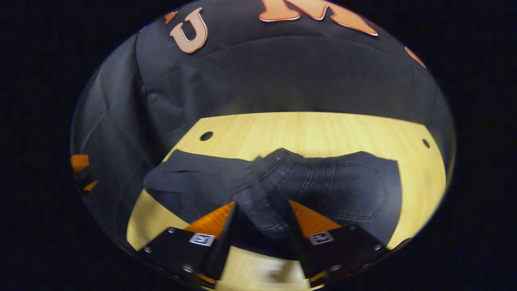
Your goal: Grasp the waist and the cuffs of the jeans and fold them to make the two legs overlap; first hold the waist and fold one-third of the jeans toward the cuffs, then hold the cuffs and fold the remaining one-third in the same direction to finish folding.
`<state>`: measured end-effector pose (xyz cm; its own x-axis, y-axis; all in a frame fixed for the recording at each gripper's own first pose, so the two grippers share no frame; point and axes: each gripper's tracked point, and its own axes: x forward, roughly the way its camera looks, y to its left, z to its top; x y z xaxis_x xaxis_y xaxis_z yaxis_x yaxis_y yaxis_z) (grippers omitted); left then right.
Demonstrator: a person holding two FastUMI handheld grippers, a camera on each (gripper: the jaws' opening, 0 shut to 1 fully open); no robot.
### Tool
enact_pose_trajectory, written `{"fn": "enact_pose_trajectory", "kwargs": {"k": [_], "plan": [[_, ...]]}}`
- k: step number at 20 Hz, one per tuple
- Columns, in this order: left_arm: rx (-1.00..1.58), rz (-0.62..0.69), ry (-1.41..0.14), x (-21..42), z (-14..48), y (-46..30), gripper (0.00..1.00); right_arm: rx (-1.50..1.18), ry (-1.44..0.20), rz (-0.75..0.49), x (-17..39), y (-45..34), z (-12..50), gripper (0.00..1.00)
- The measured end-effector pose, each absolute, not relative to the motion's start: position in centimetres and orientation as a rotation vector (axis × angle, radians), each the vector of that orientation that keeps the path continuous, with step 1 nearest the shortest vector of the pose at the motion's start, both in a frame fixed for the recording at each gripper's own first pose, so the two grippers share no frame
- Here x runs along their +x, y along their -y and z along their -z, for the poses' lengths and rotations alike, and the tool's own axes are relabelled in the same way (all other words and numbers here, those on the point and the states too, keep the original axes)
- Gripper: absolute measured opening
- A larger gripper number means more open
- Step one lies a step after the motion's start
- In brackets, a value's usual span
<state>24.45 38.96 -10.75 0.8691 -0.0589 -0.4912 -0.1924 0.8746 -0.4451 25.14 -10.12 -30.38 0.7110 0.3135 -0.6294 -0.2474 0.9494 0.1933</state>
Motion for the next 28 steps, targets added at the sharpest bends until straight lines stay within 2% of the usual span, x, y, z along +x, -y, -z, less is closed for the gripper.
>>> {"fn": "enact_pose_trajectory", "kwargs": {"k": [2,7,11,13,17,20,21,22,28], "plan": [[-0.535,-0.084,-0.523,24.3,11.5,-39.5,0.98,0.122,-0.722,-0.285,25.0,10.1,30.6,1.0],[-0.68,-0.114,-0.574,25.0,15.5,-40.5,0.98,0.207,-0.731,-0.3,24.8,9.7,28.6,0.99],[-0.824,-0.109,-0.614,27.8,20.0,-41.2,0.98,0.233,-0.746,-0.293,24.3,10.9,27.2,0.99],[-0.823,-0.115,-0.597,30.5,21.6,-42.9,1.0,0.258,-0.76,-0.279,24.0,11.5,27.0,0.99],[-0.84,-0.125,-0.594,34.5,24.7,-45.6,0.98,0.324,-0.783,-0.231,23.6,12.8,27.1,0.99],[-0.845,-0.153,-0.62,35.4,27.4,-46.3,0.98,0.294,-0.771,-0.164,23.6,14.4,27.3,0.99],[-0.836,-0.158,-0.632,35.2,28.2,-46.4,0.95,0.285,-0.772,-0.155,23.5,14.5,27.5,0.99],[-0.841,-0.162,-0.652,35.0,29.0,-46.5,0.98,0.298,-0.781,-0.156,23.4,14.4,27.8,0.99],[-1.041,-0.067,-0.629,35.6,29.1,-42.7,0.96,0.359,-0.817,-0.18,22.7,13.2,28.0,0.99]]}}
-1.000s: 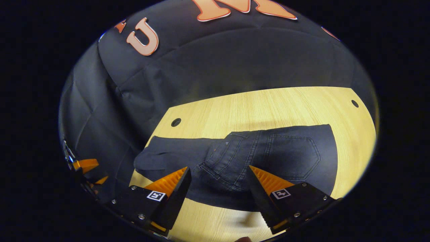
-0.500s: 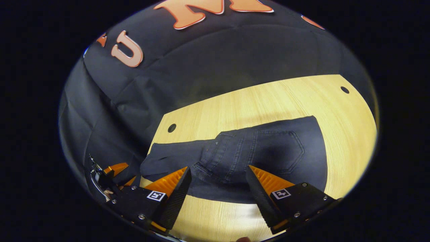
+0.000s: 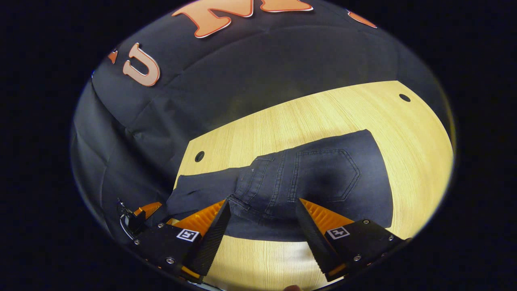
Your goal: Grasp the waist and the cuffs of the jeans and fold them to make the two legs overlap; first hold the waist and fold one-third of the jeans toward the cuffs, then hold the cuffs and fold the remaining one-third in the same direction to finish folding.
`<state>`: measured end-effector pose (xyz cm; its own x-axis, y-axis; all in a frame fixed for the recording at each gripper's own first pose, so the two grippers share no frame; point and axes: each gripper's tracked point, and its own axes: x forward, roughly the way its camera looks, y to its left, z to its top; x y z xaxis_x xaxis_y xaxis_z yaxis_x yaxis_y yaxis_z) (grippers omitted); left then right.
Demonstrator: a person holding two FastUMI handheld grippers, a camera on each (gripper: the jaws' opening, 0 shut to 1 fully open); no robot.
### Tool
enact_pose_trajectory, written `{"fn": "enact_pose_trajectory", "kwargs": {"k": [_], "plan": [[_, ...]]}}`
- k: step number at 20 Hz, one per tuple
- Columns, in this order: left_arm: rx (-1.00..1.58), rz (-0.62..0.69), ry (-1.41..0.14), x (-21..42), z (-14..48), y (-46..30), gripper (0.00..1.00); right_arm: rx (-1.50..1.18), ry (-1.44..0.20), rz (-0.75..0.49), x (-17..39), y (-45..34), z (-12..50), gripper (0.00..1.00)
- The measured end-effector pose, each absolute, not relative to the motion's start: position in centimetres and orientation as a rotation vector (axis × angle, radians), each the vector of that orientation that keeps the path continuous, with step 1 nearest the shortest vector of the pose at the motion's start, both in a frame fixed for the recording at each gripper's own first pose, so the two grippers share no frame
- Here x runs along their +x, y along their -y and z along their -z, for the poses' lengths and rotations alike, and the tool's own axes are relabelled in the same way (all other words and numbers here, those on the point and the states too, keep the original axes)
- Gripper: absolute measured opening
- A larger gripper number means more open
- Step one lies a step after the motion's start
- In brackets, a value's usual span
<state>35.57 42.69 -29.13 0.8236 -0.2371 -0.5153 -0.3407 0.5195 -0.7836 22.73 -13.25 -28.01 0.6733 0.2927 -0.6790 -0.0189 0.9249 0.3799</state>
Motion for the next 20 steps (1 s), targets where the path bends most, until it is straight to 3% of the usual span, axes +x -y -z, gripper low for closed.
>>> {"fn": "enact_pose_trajectory", "kwargs": {"k": [4,7,9,11,12,20], "plan": [[-1.03,-0.023,-0.613,38.3,29.6,-38.9,0.98,0.364,-0.821,-0.173,22.3,14.3,27.6,0.99],[-0.983,-0.075,-0.561,41.4,30.9,-37.9,1.0,0.399,-0.812,-0.151,22.0,15.5,27.0,0.99],[-0.973,-0.154,-0.597,42.2,32.8,-38.3,0.57,0.41,-0.808,-0.133,21.7,16.5,26.6,0.99],[-1.049,-0.115,-0.659,41.3,32.4,-36.8,0.14,0.419,-0.803,-0.123,21.4,17.3,26.6,0.99],[-1.01,-0.119,-0.652,40.8,31.8,-37.1,0.05,0.416,-0.802,-0.117,21.3,17.7,26.5,0.99],[-0.752,0.049,-0.514,38.8,19.0,-31.8,0.07,0.401,-0.743,-0.103,21.2,20.6,24.7,0.98]]}}
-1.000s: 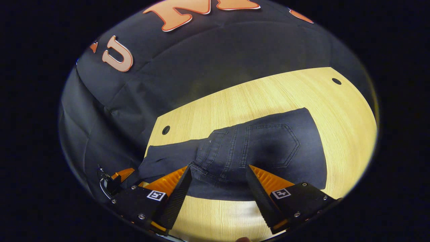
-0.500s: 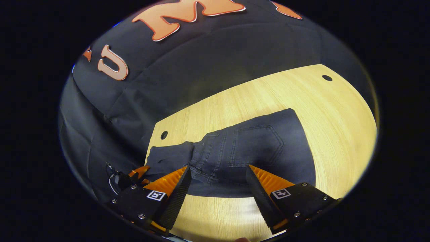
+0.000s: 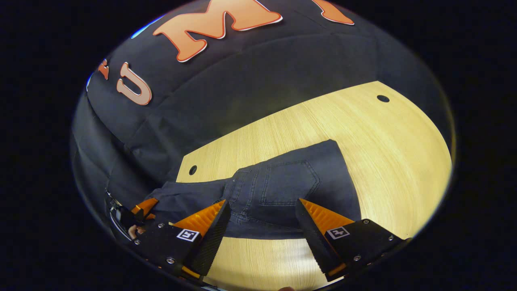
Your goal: Grasp the waist and the cuffs of the jeans and fold them to make the two legs overlap; first hold the waist and fold one-third of the jeans toward the cuffs, then hold the cuffs and fold the remaining one-third in the same direction to finish folding.
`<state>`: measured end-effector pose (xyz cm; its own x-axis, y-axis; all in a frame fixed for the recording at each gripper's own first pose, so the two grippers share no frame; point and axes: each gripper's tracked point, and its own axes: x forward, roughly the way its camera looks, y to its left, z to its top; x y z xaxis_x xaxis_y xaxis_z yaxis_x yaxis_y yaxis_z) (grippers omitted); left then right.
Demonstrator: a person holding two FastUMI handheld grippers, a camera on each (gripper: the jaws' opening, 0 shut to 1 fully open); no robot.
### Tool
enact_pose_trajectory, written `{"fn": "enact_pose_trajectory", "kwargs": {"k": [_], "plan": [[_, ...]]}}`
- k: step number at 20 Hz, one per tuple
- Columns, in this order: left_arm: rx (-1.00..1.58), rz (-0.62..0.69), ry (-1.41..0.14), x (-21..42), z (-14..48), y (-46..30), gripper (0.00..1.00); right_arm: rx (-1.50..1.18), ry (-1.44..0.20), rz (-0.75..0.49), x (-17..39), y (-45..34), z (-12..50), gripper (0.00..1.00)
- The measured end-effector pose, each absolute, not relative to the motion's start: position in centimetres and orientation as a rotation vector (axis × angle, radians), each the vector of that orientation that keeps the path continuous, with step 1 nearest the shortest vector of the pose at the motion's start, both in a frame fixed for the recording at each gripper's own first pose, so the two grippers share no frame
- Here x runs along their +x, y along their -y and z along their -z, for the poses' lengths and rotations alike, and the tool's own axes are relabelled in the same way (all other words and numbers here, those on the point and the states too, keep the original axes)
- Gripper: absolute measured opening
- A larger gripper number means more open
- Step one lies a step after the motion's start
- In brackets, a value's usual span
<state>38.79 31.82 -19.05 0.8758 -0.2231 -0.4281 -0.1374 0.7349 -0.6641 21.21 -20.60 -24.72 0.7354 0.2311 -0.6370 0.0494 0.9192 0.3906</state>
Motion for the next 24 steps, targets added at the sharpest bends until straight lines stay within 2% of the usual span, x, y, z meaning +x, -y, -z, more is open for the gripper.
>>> {"fn": "enact_pose_trajectory", "kwargs": {"k": [3,4,7,13,18,24], "plan": [[-0.686,0.101,-0.486,38.3,15.1,-28.1,0.05,0.363,-0.701,-0.095,21.0,22.6,23.3,0.98],[-0.656,0.116,-0.477,38.4,13.9,-26.8,0.07,0.35,-0.685,-0.092,21.0,23.3,22.7,0.99],[-0.588,0.171,-0.455,37.8,11.2,-22.5,0.07,0.315,-0.644,-0.081,20.5,25.8,21.2,0.98],[-0.476,0.304,-0.454,37.2,8.4,-10.7,0.07,0.213,-0.563,-0.013,19.6,32.7,19.2,0.98],[-0.327,0.361,-0.485,35.9,9.2,-1.1,0.07,0.161,-0.515,0.003,19.3,37.4,18.1,0.99],[-0.113,0.376,-0.543,34.4,14.5,9.0,0.07,0.146,-0.509,-0.004,18.6,42.4,18.4,0.99]]}}
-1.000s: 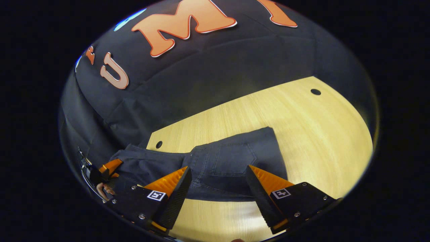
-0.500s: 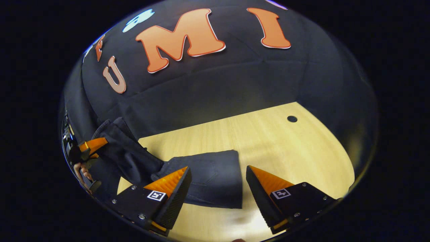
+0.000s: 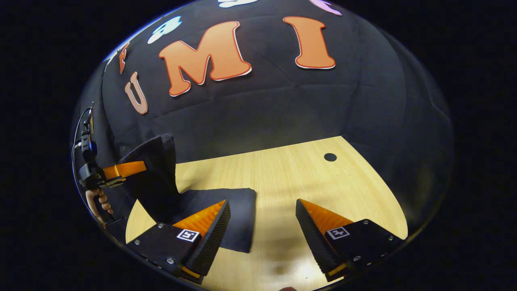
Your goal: Grasp the waist and the cuffs of the jeans and fold them to make the two legs overlap; first hold the waist and fold one-third of the jeans toward the cuffs, then hold the cuffs and fold the remaining one-third in the same direction to finish folding.
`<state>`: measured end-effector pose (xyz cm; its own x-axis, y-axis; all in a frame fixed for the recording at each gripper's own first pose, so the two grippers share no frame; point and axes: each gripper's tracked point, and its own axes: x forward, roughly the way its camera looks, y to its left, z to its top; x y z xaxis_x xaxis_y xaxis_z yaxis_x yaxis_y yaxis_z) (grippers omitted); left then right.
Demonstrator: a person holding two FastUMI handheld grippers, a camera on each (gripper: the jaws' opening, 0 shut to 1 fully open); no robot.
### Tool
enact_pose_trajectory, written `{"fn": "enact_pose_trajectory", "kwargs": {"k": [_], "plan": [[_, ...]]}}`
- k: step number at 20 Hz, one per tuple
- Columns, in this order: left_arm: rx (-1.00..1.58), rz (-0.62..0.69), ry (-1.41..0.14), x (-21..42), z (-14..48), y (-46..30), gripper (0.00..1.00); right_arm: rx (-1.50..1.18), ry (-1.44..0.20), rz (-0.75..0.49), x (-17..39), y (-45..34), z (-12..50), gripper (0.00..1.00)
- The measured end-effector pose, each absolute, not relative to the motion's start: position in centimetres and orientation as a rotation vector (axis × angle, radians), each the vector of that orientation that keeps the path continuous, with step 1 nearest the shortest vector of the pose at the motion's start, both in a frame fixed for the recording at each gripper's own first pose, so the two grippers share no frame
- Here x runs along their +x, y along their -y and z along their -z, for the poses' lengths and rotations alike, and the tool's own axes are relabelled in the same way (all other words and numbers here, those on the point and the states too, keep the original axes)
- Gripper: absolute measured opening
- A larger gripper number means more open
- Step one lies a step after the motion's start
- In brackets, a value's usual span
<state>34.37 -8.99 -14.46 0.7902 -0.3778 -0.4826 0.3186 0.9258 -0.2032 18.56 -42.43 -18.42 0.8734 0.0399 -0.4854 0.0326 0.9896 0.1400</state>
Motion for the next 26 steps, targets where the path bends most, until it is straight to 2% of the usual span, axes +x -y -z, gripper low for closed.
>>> {"fn": "enact_pose_trajectory", "kwargs": {"k": [6,12,14,16,19,23,26], "plan": [[0.094,0.348,-0.624,32.9,23.4,15.3,0.07,0.127,-0.527,0.002,18.6,46.7,20.2,0.99],[0.219,0.305,-0.705,31.6,29.3,17.4,0.1,0.092,-0.551,0.0,17.8,49.3,21.5,0.99],[0.189,0.306,-0.738,30.7,30.6,18.3,0.27,0.091,-0.557,0.003,17.8,49.7,21.6,0.99],[0.138,0.343,-0.763,29.6,31.6,19.4,0.28,0.09,-0.556,0.007,17.5,50.0,21.5,0.99],[0.112,0.355,-0.702,29.0,28.6,19.7,0.97,0.097,-0.544,0.0,17.1,49.4,20.9,0.99],[0.078,0.361,-0.559,28.2,21.0,17.5,0.99,0.135,-0.522,-0.021,16.7,47.1,19.6,0.99],[0.073,0.304,-0.416,28.1,14.7,13.8,0.99,0.149,-0.478,-0.031,16.7,44.8,18.0,0.99]]}}
